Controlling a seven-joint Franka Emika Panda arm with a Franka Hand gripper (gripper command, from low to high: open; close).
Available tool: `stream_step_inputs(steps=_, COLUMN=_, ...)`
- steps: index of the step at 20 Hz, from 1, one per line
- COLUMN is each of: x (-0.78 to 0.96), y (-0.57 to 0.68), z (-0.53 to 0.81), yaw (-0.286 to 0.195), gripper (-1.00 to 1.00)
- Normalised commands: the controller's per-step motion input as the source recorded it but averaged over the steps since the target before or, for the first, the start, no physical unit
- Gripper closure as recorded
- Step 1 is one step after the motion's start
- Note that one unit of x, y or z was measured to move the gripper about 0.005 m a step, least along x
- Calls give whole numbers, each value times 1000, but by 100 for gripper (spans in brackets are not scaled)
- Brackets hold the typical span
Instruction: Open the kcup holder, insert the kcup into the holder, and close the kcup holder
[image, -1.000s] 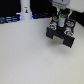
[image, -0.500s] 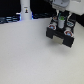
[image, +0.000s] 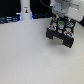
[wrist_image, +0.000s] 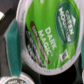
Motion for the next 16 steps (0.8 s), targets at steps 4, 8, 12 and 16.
stream_step_inputs(steps=4, x=125, y=110, z=173, yaw=62, gripper=-100)
stream_step_inputs(steps=8, x=248, y=-29, z=396, yaw=90, gripper=-100)
stream_step_inputs(steps=12, x=371, y=-206, z=500, yaw=74, gripper=-100)
stream_step_inputs(steps=16, x=463, y=-362, z=507, yaw=56, gripper=-100)
